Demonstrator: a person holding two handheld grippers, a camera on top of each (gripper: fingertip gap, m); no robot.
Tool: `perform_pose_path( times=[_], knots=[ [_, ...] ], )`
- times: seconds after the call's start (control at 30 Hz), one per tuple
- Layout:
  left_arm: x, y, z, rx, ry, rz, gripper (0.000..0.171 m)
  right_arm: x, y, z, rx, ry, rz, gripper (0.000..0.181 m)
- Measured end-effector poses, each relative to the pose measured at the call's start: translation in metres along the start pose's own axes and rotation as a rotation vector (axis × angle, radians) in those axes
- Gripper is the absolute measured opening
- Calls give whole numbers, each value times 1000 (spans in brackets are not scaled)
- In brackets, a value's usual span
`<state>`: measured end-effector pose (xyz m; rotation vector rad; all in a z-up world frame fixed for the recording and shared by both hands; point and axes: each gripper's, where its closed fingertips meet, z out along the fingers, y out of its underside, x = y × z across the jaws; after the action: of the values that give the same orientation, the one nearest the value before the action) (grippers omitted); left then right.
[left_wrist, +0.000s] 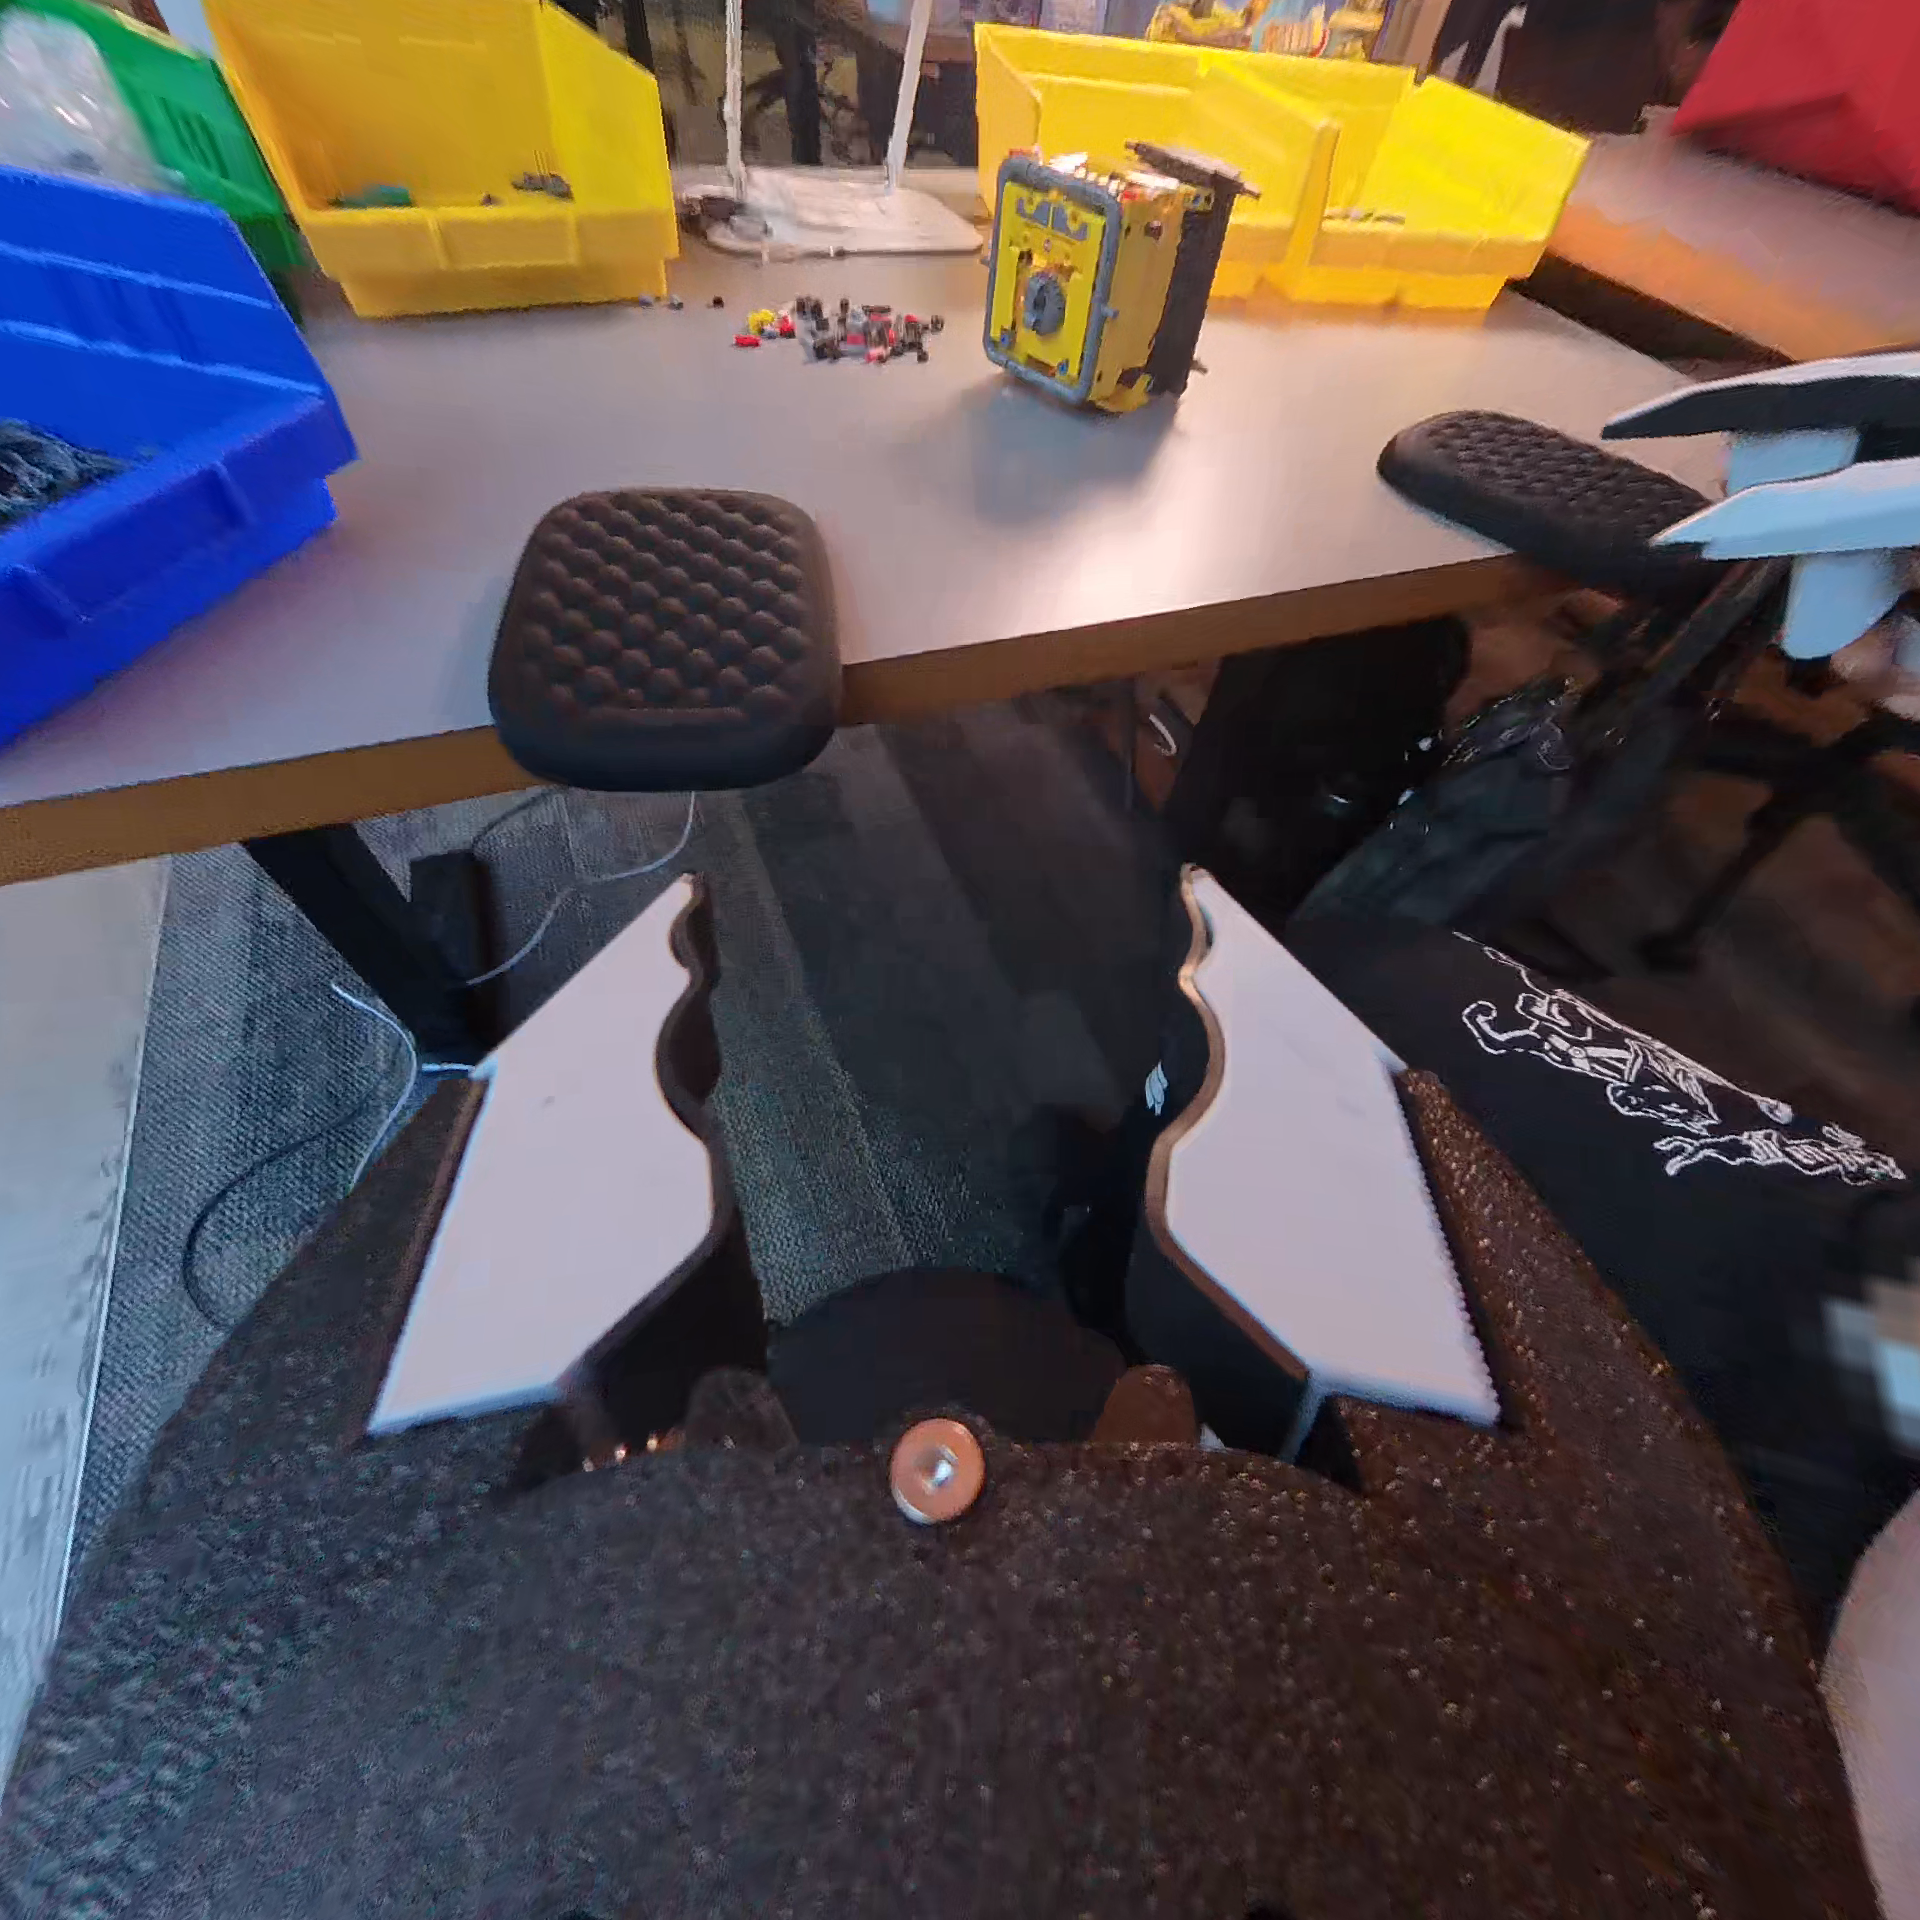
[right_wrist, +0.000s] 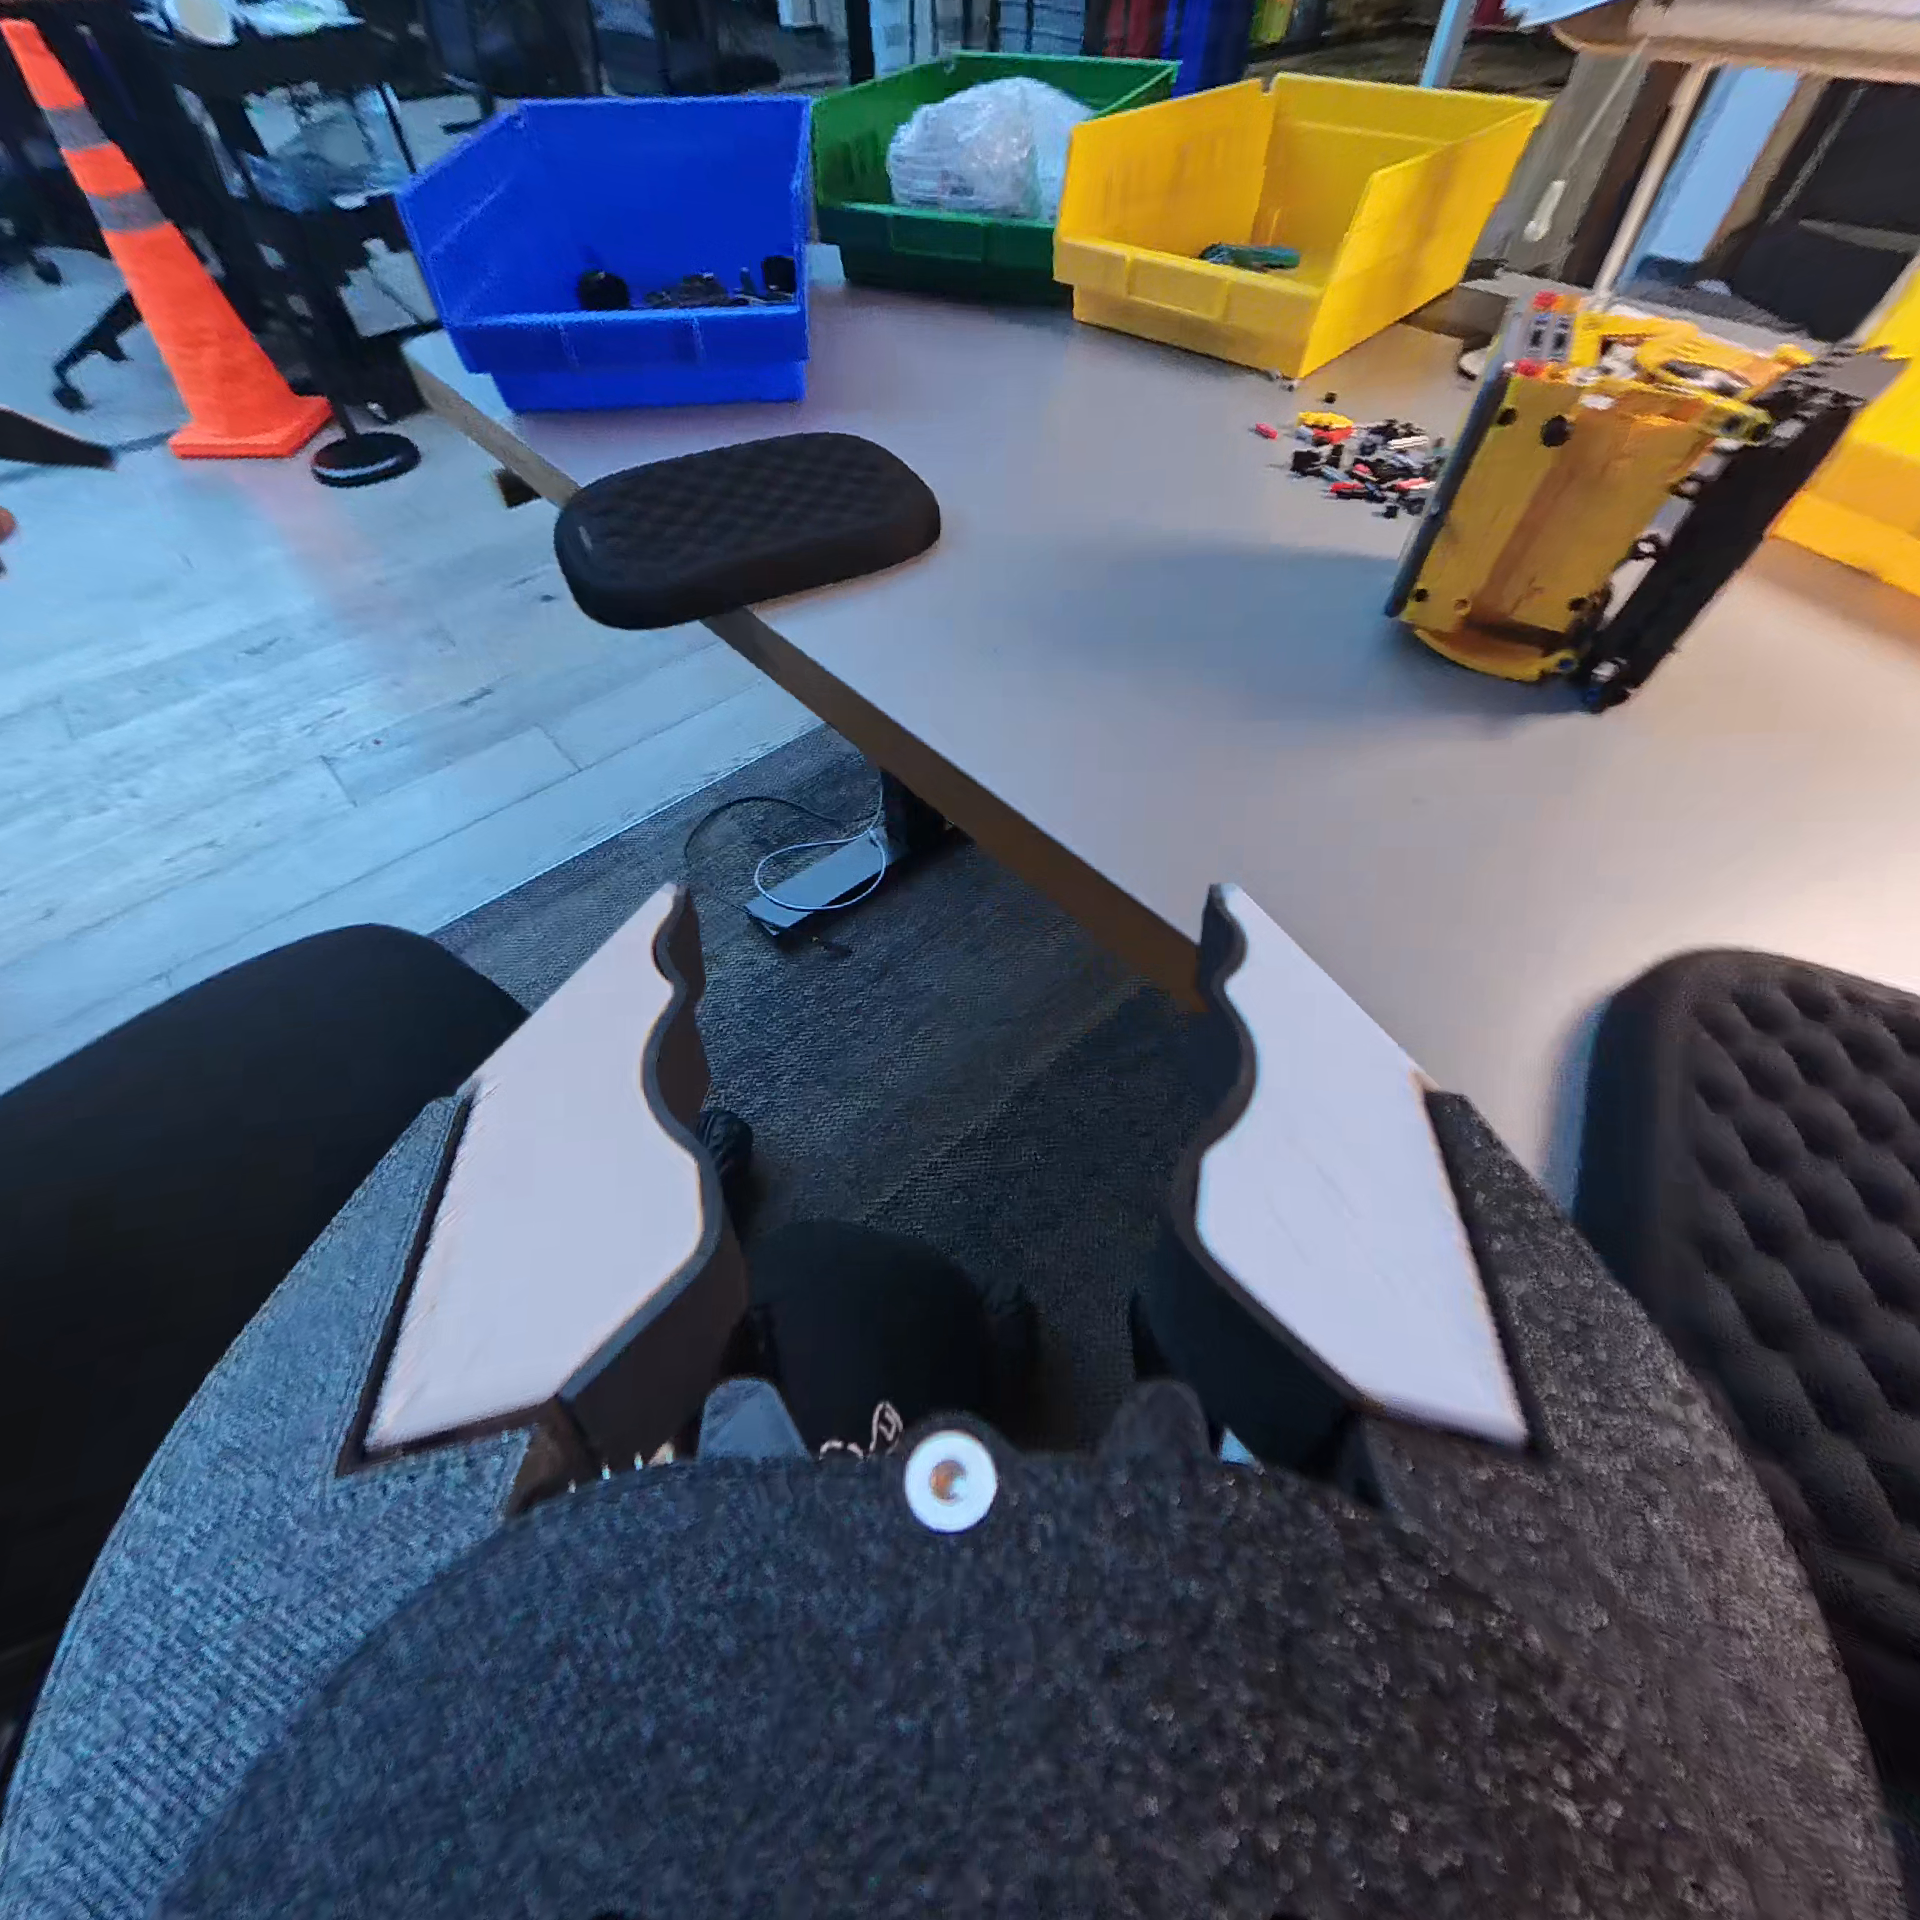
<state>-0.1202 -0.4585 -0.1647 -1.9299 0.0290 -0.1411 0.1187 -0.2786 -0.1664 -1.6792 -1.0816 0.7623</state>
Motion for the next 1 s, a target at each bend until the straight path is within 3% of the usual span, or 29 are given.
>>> perform_pose_path(
  times=[0.17,0.37,0.53,0.7,0.8,1.0],
  knots=[
    [25,-20,-15,87,2,-1,89,3,17,-61,45,91,40,95],
    [38,-17,37,88,35,6,89,37,37,-86,43,160,29,93],
    [32,-19,120,136,98,28,89,76,41,-62,69,196,-18,84],
    [21,-71,193,253,165,87,87,116,1,-8,134,198,-46,79],
    [11,-110,214,299,178,111,86,141,-36,20,162,231,-117,73],
    [-14,-157,227,264,183,161,85,173,-87,51,129,230,-175,59]
  ],
)
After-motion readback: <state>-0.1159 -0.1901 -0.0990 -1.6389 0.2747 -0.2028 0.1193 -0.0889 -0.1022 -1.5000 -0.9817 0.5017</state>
